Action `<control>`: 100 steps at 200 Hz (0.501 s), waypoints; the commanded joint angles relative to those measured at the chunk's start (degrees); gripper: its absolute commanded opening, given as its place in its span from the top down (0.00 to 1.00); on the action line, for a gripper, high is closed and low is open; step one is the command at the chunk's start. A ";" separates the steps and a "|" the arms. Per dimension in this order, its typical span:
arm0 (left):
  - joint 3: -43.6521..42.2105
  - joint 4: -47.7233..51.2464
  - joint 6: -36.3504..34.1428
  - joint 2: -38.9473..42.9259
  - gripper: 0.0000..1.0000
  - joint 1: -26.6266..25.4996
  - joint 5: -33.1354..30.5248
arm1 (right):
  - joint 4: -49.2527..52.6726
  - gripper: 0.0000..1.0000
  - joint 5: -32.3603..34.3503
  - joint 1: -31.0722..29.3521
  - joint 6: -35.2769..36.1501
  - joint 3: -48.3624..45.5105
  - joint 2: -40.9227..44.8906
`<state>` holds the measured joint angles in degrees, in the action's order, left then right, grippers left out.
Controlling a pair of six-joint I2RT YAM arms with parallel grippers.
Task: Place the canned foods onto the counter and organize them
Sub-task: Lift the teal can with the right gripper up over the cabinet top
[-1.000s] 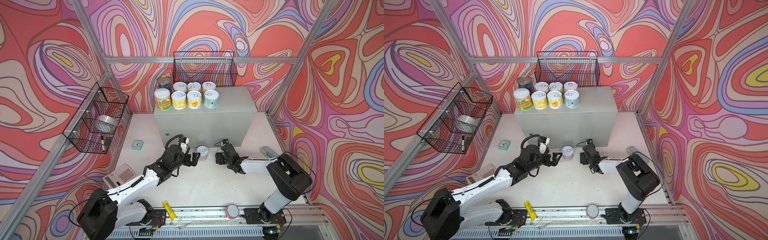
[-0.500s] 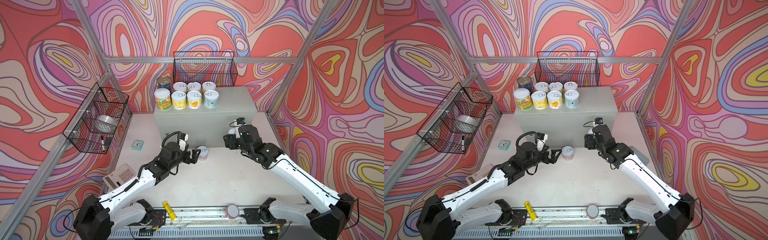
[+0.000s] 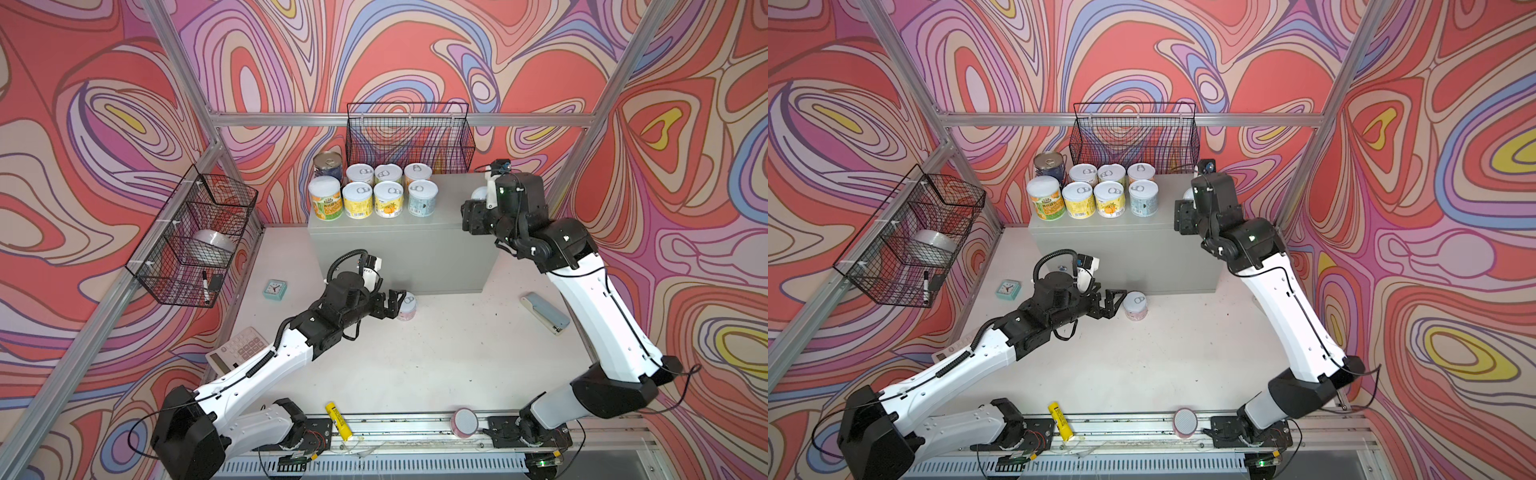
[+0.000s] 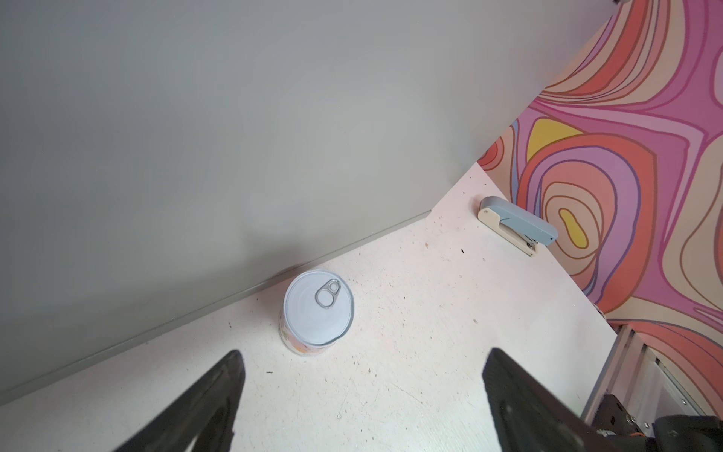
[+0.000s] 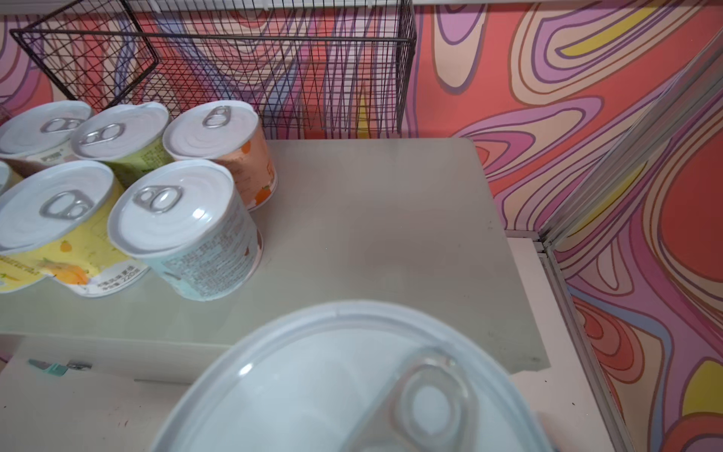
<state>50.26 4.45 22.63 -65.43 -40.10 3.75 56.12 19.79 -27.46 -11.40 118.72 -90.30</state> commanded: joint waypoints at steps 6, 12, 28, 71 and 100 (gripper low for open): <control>3.69 6.06 -3.55 0.02 0.03 -2.44 -4.73 | -1.61 1.00 -2.93 2.05 3.11 6.59 -4.84; 3.64 6.02 -3.56 0.45 0.03 -2.57 -4.69 | -1.43 1.00 -3.52 2.40 3.27 8.14 -5.88; 1.97 3.74 -3.47 2.23 0.03 -2.53 -4.37 | -0.26 1.00 -4.24 2.91 3.81 12.81 -9.53; 1.81 3.79 -3.74 2.63 0.03 -2.49 -4.02 | -0.22 1.00 -6.10 4.23 3.49 17.68 -14.55; 1.78 3.49 -3.65 1.80 0.04 -2.53 -3.05 | 1.53 1.00 -7.25 5.05 3.14 19.97 -17.17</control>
<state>52.38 7.42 19.66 -63.29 -42.65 0.19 59.31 13.72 -23.40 -8.38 135.24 -106.89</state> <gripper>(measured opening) 0.965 0.780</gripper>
